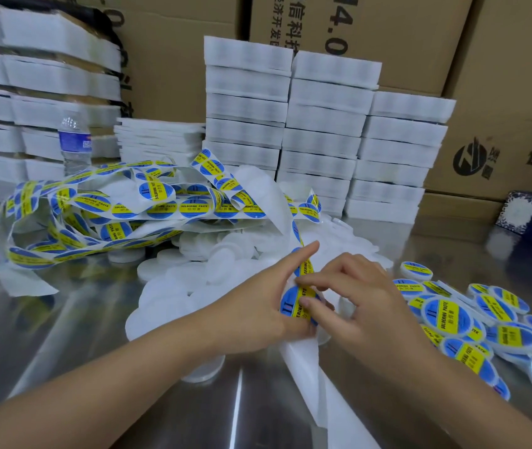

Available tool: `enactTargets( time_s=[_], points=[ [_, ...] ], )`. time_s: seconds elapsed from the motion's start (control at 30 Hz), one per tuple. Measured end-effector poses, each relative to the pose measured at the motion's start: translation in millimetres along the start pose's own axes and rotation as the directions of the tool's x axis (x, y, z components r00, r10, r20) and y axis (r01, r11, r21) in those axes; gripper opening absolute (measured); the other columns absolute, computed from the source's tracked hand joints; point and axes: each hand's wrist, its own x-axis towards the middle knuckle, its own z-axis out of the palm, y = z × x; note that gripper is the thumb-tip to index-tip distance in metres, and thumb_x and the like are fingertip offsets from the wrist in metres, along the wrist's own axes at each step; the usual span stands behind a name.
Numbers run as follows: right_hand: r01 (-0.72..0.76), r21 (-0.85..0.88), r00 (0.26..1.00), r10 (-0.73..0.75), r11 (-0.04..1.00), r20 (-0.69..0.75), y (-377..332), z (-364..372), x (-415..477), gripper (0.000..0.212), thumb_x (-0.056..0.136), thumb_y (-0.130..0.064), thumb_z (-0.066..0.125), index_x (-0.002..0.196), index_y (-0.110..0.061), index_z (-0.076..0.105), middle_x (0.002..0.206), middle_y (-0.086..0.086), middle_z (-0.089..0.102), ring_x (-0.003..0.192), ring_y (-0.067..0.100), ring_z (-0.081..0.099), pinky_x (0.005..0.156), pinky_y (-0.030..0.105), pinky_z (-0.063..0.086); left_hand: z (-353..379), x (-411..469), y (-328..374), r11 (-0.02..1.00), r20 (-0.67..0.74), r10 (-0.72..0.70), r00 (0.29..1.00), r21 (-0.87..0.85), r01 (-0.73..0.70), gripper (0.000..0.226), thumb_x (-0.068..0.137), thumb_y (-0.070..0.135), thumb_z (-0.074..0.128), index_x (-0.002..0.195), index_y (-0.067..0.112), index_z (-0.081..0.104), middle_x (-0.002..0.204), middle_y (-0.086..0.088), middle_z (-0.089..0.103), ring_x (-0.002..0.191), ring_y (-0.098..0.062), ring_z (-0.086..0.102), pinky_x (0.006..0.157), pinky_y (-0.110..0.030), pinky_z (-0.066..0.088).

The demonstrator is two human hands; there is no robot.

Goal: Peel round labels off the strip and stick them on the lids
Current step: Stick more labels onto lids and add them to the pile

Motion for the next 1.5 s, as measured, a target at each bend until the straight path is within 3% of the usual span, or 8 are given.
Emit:
enactTargets(
  time_s=[0.47, 0.63, 0.77, 0.93, 1.07, 1.23, 1.4, 1.5],
  points=[
    [0.014, -0.038, 0.998, -0.012, 0.999, 0.063, 1, 0, 0, 0.005, 0.071, -0.021, 0.069, 0.073, -0.02, 0.073, 0.066, -0.007, 0.059, 0.072, 0.006, 0.046, 0.071, 0.021, 0.032, 0, -3, -4, 0.916, 0.043, -0.021, 0.999, 0.401, 0.002, 0.096, 0.078, 0.02, 0.068, 0.133, 0.07, 0.008, 0.109, 0.021, 0.059, 0.095, 0.006, 0.056, 0.088, -0.019, 0.048],
    [0.015, -0.021, 0.99, -0.012, 1.0, 0.138, -1, -3, 0, 0.008, 0.075, -0.022, 0.062, 0.071, -0.018, 0.068, 0.067, -0.007, 0.057, 0.068, 0.011, 0.05, 0.071, 0.026, 0.034, 2, -2, 1, 0.986, 0.06, -0.047, 0.997, 0.163, 0.037, 0.084, 0.067, 0.024, 0.06, 0.141, 0.05, 0.028, 0.103, 0.012, 0.066, 0.083, 0.001, 0.065, 0.071, -0.021, 0.052],
    [0.065, -0.006, 0.972, -0.062, 0.998, 0.225, -9, -5, -1, 0.009, 0.08, -0.023, 0.058, 0.075, -0.017, 0.063, 0.073, -0.007, 0.054, 0.071, 0.008, 0.046, 0.071, 0.027, 0.036, -4, 5, 6, 0.99, -0.064, -0.13, 0.989, -0.064, 0.126, 0.043, 0.091, 0.012, 0.045, 0.122, 0.039, 0.057, 0.069, 0.023, 0.068, 0.062, 0.012, 0.061, 0.054, -0.005, 0.044],
    [0.129, -0.003, 0.94, -0.122, 0.992, 0.32, -20, -4, -1, 0.023, 0.088, -0.03, 0.043, 0.081, -0.017, 0.061, 0.079, -0.009, 0.048, 0.076, 0.007, 0.041, 0.072, 0.025, 0.032, -6, 11, -3, 0.974, -0.249, -0.217, 0.944, 0.016, 0.228, 0.042, 0.09, 0.001, 0.051, 0.096, 0.04, 0.066, 0.108, -0.01, 0.07, 0.097, -0.02, 0.066, 0.091, -0.031, 0.051],
    [-0.034, 0.094, 0.891, -0.012, 0.995, 0.454, -20, -6, -1, 0.012, 0.095, -0.025, 0.047, 0.085, -0.028, 0.053, 0.079, -0.017, 0.043, 0.077, 0.001, 0.039, 0.071, 0.015, 0.031, -12, 11, -4, 0.962, -0.277, -0.271, 0.922, -0.078, 0.26, 0.048, 0.086, -0.014, 0.041, 0.084, 0.024, 0.07, 0.06, 0.008, 0.069, 0.052, 0.002, 0.061, 0.052, -0.007, 0.044],
    [-0.559, 0.479, 0.701, 0.077, 0.677, 0.709, -4, -34, 7, 0.017, 0.086, -0.018, 0.06, 0.072, -0.026, 0.06, 0.064, -0.014, 0.055, 0.059, 0.002, 0.045, 0.059, 0.012, 0.037, -16, 9, 0, 0.917, -0.264, -0.368, 0.891, -0.262, 0.301, 0.037, 0.087, -0.013, 0.038, 0.084, 0.004, 0.072, 0.066, -0.008, 0.072, 0.05, -0.016, 0.066, 0.046, -0.019, 0.051],
    [-0.622, 0.742, 0.782, 0.139, 0.252, 0.608, 20, -57, 15, 0.007, 0.068, -0.018, 0.069, 0.066, -0.017, 0.063, 0.059, 0.007, 0.039, 0.052, 0.015, 0.041, 0.06, 0.023, 0.048, -17, 7, 3, 0.9, -0.271, -0.385, 0.882, -0.319, 0.295, 0.037, 0.087, -0.012, 0.037, 0.081, 0.001, 0.07, 0.064, -0.01, 0.072, 0.047, -0.021, 0.066, 0.043, -0.021, 0.05],
    [-0.585, 0.73, 0.794, 0.431, 0.353, 0.428, 37, -57, 19, 0.018, 0.08, -0.011, 0.06, 0.064, -0.019, 0.061, 0.054, -0.001, 0.037, 0.046, 0.014, 0.036, 0.063, 0.03, 0.048, -15, 8, 3, 0.885, -0.252, -0.398, 0.882, -0.359, 0.297, 0.038, 0.087, -0.013, 0.036, 0.078, 0.001, 0.07, 0.065, -0.012, 0.071, 0.044, -0.026, 0.064, 0.042, -0.023, 0.05]
  ],
)
